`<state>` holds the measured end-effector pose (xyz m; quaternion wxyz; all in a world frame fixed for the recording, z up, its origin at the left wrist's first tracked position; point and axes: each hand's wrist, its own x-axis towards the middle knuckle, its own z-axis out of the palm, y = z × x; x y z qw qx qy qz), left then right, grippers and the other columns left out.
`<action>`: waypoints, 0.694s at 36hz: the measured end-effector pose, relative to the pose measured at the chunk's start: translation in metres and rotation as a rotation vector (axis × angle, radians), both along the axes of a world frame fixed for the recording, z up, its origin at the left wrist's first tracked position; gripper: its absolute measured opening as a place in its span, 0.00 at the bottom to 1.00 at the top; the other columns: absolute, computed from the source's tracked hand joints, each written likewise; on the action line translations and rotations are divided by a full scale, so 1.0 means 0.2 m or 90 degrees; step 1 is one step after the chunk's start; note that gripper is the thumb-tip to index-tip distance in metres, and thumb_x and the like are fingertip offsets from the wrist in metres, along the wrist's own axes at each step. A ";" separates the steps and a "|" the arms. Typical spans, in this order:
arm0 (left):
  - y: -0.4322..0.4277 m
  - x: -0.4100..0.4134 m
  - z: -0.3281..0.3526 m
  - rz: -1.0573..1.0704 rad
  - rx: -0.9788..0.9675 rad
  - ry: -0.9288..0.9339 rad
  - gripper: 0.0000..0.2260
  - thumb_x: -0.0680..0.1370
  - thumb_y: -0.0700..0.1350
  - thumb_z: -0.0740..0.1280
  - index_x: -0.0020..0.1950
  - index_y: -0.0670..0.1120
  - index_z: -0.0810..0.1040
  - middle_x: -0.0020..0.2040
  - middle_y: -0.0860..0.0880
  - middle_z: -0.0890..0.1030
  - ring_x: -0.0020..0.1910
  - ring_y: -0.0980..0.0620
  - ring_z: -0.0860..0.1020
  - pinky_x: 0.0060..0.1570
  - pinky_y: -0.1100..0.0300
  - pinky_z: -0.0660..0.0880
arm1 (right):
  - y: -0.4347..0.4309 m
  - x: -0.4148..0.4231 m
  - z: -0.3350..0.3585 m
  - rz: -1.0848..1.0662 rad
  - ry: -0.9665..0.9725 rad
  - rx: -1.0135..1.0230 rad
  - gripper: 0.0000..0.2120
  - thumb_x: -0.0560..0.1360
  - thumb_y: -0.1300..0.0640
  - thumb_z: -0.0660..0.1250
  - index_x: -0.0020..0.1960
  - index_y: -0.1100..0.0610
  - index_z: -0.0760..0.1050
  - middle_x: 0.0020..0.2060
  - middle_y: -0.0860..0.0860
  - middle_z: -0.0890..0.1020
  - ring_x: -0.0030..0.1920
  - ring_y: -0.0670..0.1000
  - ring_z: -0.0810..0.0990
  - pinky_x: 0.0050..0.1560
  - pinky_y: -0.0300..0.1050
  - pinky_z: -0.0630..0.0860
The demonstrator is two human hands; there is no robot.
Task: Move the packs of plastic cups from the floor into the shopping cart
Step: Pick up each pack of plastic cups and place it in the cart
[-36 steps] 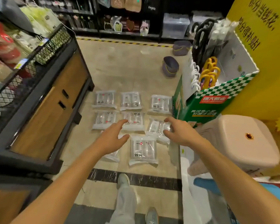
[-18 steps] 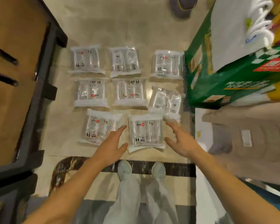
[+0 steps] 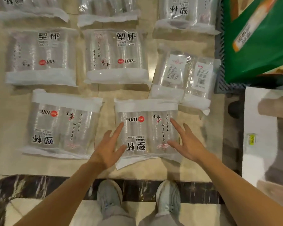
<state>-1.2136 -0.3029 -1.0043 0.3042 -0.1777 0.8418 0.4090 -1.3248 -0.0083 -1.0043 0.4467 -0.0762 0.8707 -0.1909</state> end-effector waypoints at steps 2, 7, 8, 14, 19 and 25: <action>0.02 -0.02 -0.13 0.018 0.021 0.015 0.34 0.79 0.60 0.62 0.73 0.74 0.39 0.80 0.41 0.48 0.79 0.44 0.46 0.74 0.43 0.53 | 0.01 -0.01 -0.14 0.006 0.005 -0.031 0.40 0.76 0.31 0.61 0.77 0.26 0.38 0.83 0.59 0.49 0.79 0.63 0.63 0.73 0.62 0.68; 0.05 -0.02 -0.32 0.035 0.081 0.081 0.34 0.79 0.57 0.63 0.78 0.65 0.44 0.71 0.46 0.64 0.72 0.50 0.60 0.74 0.48 0.59 | 0.00 0.01 -0.31 -0.020 0.023 -0.085 0.39 0.80 0.39 0.64 0.77 0.25 0.39 0.82 0.59 0.51 0.82 0.59 0.56 0.77 0.59 0.61; 0.04 -0.01 -0.33 0.029 0.074 0.091 0.33 0.79 0.58 0.62 0.78 0.63 0.46 0.64 0.45 0.67 0.65 0.49 0.66 0.69 0.47 0.65 | 0.00 0.01 -0.30 -0.025 0.032 -0.085 0.38 0.81 0.41 0.64 0.78 0.27 0.40 0.81 0.61 0.53 0.74 0.60 0.69 0.75 0.57 0.64; 0.03 0.06 -0.08 0.041 0.034 0.096 0.33 0.75 0.70 0.53 0.78 0.63 0.49 0.62 0.47 0.65 0.49 0.48 0.74 0.55 0.52 0.71 | -0.03 0.04 -0.05 -0.006 0.082 -0.088 0.36 0.82 0.42 0.63 0.78 0.29 0.43 0.78 0.60 0.57 0.35 0.38 0.64 0.69 0.53 0.73; -0.08 0.06 0.47 0.082 0.032 0.083 0.32 0.77 0.59 0.63 0.76 0.69 0.49 0.67 0.51 0.60 0.62 0.36 0.71 0.63 0.41 0.72 | -0.12 -0.01 0.50 0.032 0.097 -0.082 0.36 0.81 0.39 0.62 0.78 0.27 0.41 0.76 0.57 0.58 0.33 0.39 0.71 0.67 0.52 0.71; -0.30 -0.01 1.46 0.166 0.012 0.150 0.32 0.77 0.56 0.66 0.72 0.75 0.52 0.62 0.54 0.59 0.57 0.54 0.73 0.58 0.49 0.77 | -0.38 -0.17 1.48 0.058 0.161 -0.127 0.35 0.80 0.40 0.63 0.76 0.23 0.44 0.72 0.53 0.62 0.37 0.45 0.70 0.68 0.56 0.73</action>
